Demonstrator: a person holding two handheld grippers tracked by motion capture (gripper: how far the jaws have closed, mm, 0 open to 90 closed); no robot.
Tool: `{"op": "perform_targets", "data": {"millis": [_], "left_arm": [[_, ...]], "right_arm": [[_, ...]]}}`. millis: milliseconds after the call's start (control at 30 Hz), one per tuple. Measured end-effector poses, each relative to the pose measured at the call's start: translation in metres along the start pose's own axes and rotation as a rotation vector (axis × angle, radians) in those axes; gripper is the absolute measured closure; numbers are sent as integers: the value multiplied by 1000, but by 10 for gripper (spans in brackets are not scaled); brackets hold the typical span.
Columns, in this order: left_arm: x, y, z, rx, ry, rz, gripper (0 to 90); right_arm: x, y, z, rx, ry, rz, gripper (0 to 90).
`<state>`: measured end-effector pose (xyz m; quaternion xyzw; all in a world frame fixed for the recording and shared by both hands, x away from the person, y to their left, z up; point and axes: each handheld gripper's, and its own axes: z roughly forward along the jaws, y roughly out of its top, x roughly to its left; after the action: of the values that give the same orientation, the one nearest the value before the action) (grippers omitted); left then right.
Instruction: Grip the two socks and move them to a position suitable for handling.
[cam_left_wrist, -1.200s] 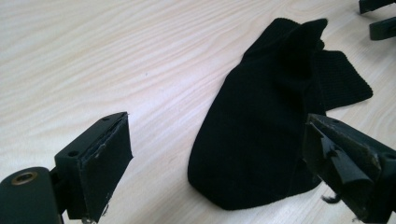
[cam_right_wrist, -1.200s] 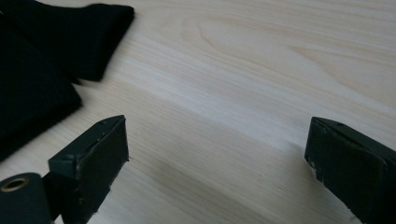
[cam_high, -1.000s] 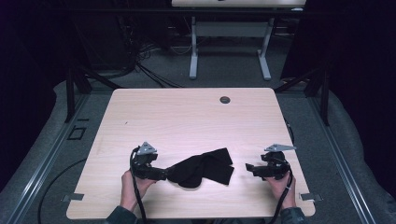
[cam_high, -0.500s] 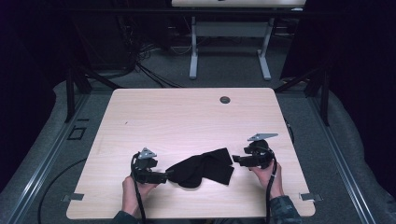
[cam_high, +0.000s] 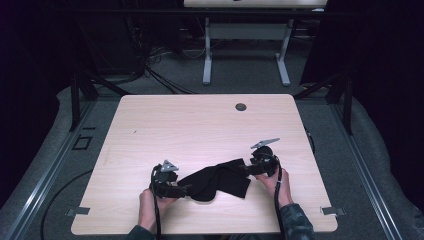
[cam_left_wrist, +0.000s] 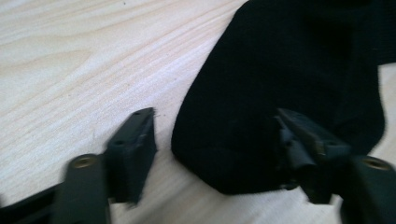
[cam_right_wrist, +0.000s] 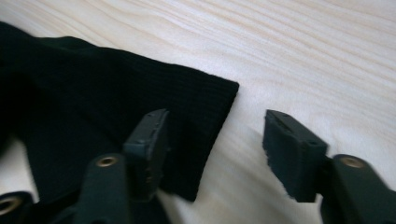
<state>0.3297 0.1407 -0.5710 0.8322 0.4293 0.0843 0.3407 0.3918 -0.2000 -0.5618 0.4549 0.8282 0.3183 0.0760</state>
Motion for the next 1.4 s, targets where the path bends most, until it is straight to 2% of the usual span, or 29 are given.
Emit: {"op": "perform_targets", "data": {"millis": [33, 167, 200, 333, 367, 433, 567, 667, 700, 833, 867, 900, 967, 1033, 1067, 1133, 1200, 1267, 1333, 1400], "left_arm": [[0, 1, 1, 3, 8, 1, 405], [-4, 2, 2, 4, 20, 20, 547], [-4, 2, 2, 8, 21, 30, 598], [-7, 0, 2, 14, 16, 58, 811], [-8, 0, 2, 13, 21, 60, 846], [-9, 2, 1, 8, 31, 73, 862], [-4, 7, -7, -34, 28, 63, 858], [3, 14, -15, -49, 37, 65, 858], [5, 17, -16, -65, 57, 62, 858], [16, 31, -20, -77, 55, 56, 855], [18, 34, -20, -86, 57, 48, 855], [20, 38, -20, -100, 80, 54, 853], [26, 47, -19, -102, 89, 55, 853], [30, 55, -15, -114, 119, 52, 853], [33, 58, -13, -111, 116, 41, 853], [38, 64, -9, -124, 140, 27, 848], [42, 68, -2, -108, 153, 10, 839], [46, 69, 7, -72, 169, -1, 790], [50, 68, 14, -46, 168, -33, 631], [49, 65, 12, -56, 162, -36, 497]], "right_arm": [[-1, 1, 2, 10, 2, -14, 459], [-1, 4, 8, 15, 17, -9, 582], [0, 4, 8, 20, 21, -21, 642], [2, 4, 9, 26, 25, -30, 749], [3, 4, 9, 22, 25, -32, 774], [4, 4, 8, 19, 18, -46, 819], [4, 7, 1, -13, 18, -53, 843], [2, 9, -3, -41, 11, -45, 847], [1, 10, -4, -48, 12, -38, 847], [-3, 16, -7, -68, -1, -31, 847], [-4, 18, -6, -74, -2, -19, 846], [-6, 20, -7, -82, -9, -23, 846], [-8, 24, -8, -92, -7, -4, 845], [-9, 29, -7, -113, -20, -6, 843], [-10, 32, -7, -116, -27, 1, 841], [-13, 37, -5, -124, -47, 5, 838], [-16, 40, -1, -121, -50, 19, 822], [-19, 41, 4, -107, -64, 37, 812], [-22, 40, 10, -75, -71, 54, 688], [-25, 37, 12, -61, -64, 63, 648]]}}
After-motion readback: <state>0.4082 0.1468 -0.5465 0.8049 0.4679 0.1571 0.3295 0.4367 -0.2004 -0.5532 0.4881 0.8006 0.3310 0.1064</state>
